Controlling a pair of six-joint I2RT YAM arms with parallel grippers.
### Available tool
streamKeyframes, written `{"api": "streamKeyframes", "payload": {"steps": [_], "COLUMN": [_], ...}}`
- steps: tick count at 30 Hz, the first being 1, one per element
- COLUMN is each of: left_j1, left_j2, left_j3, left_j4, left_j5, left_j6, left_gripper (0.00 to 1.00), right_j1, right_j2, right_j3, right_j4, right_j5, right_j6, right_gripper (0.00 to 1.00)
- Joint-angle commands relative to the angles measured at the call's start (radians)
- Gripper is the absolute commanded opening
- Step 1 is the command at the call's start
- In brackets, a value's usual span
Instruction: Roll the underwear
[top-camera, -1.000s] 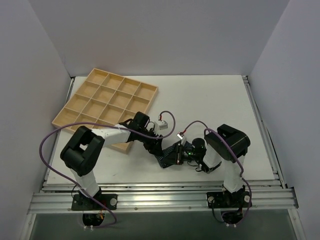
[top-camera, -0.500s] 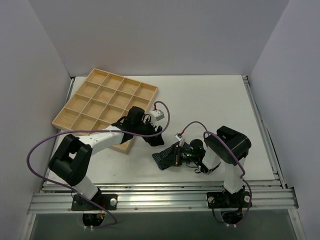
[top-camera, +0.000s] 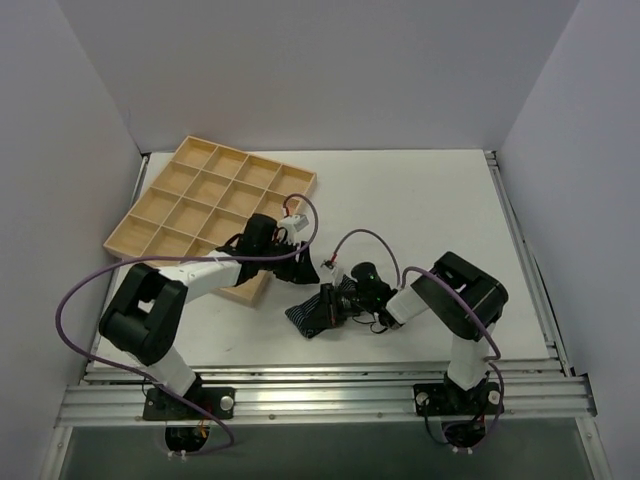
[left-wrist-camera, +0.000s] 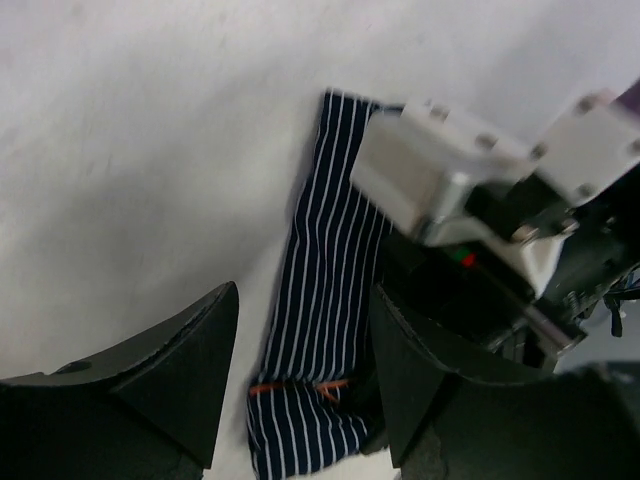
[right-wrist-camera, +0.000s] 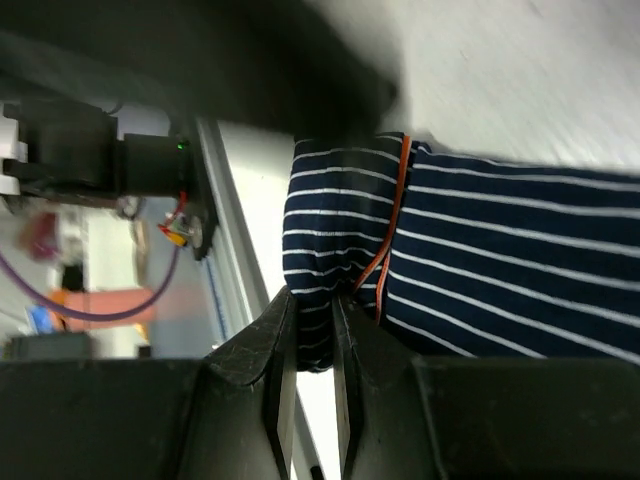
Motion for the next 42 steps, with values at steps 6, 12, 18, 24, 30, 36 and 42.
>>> {"api": "streamKeyframes", "payload": {"steps": [6, 12, 18, 24, 30, 36, 42], "left_j1": [0.051, 0.051, 0.053, 0.058, 0.056, 0.047, 0.041], "left_j2": [-0.220, -0.288, -0.239, -0.285, -0.254, -0.214, -0.161], "left_j3": [-0.200, -0.288, -0.228, -0.286, -0.234, -0.231, -0.271], "left_j4": [0.055, 0.115, -0.103, -0.146, -0.172, -0.132, -0.071], "left_j5": [-0.128, -0.157, -0.105, -0.125, -0.089, -0.063, -0.037], "left_j6": [-0.123, -0.237, -0.196, -0.197, -0.197, -0.286, -0.301], "left_gripper": [0.64, 0.64, 0.64, 0.66, 0.72, 0.73, 0.69], "right_j1": [-0.050, -0.068, -0.084, -0.090, -0.090, -0.090, -0.093], "right_j2": [0.122, 0.178, 0.119, 0.081, 0.092, 0.089, 0.079], "right_j3": [0.296, 0.419, 0.372, 0.345, 0.342, 0.338, 0.335], "right_j4": [-0.870, -1.085, -1.080, -1.057, -1.048, -1.046, -1.040], "right_j5": [0.059, 0.085, 0.091, 0.111, 0.119, 0.128, 0.123], "right_j6": [-0.460, -0.604, -0.586, -0.577, -0.577, -0.574, -0.574], "right_gripper": [0.08, 0.07, 0.07, 0.08, 0.07, 0.08, 0.07]}}
